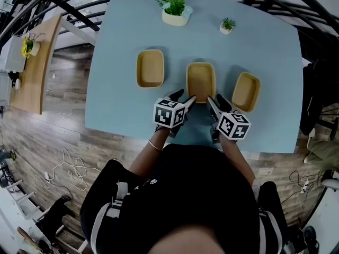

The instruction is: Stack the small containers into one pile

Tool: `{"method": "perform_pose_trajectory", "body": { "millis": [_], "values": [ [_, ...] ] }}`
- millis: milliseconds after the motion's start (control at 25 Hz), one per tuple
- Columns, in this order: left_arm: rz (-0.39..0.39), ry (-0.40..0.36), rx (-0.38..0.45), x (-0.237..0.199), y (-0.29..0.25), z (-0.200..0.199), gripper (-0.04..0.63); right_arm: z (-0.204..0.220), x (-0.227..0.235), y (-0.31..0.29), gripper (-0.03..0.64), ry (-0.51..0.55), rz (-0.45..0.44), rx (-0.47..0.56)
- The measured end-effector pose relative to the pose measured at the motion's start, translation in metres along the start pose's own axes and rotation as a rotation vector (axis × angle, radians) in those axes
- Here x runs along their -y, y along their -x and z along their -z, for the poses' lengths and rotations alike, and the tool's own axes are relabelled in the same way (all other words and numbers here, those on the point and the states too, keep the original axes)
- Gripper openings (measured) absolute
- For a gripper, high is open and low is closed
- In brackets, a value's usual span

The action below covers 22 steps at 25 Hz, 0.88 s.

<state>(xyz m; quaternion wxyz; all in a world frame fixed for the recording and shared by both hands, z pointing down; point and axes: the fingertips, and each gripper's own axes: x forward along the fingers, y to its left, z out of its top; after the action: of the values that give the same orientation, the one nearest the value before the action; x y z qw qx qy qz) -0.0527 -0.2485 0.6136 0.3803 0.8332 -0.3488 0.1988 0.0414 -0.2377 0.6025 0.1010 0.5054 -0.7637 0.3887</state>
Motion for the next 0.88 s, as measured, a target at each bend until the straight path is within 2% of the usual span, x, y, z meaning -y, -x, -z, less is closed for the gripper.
{"method": "perform_pose_trajectory", "body": {
  "millis": [280,880],
  "values": [
    [0.058,0.021,0.0,0.009,-0.003,0.0,0.215,0.003,-0.016,-0.005,0.199,0.044,-0.022,-0.001],
    [0.073,-0.041,0.036,0.007,0.019,-0.008,0.215,0.0,-0.037,0.0,0.181,0.095,0.006,0.049]
  ]
}}
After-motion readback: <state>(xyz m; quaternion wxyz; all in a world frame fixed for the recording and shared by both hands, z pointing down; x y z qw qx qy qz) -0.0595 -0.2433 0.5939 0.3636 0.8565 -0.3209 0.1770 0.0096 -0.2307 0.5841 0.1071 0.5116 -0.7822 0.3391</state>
